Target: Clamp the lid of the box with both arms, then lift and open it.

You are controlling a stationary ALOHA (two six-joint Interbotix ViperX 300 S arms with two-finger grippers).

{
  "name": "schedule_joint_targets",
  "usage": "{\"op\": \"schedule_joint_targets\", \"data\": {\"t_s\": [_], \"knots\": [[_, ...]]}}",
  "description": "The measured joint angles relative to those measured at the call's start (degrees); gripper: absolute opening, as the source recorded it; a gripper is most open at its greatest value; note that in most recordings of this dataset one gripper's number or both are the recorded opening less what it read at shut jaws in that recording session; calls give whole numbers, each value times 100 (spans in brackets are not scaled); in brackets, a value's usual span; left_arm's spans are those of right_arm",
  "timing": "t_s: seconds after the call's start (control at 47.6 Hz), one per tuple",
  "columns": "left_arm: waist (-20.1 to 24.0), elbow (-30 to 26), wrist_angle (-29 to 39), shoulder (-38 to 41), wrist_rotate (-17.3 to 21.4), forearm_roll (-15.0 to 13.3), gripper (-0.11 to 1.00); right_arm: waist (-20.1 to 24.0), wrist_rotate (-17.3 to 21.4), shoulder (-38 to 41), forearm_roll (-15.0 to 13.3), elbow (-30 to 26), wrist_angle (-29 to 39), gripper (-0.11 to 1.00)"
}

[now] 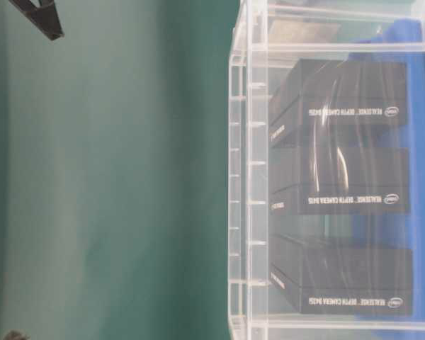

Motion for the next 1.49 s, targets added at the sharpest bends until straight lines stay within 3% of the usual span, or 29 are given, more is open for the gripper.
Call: {"op": "schedule_joint_targets", "data": {"t_s": [0.252, 1.491], "knots": [[-264, 105, 9, -26, 0, 0, 2, 237, -9, 0, 88, 9, -35, 0], [-272, 132, 26, -53, 0, 0, 2, 246, 0, 0, 105, 9, 44, 0]]}}
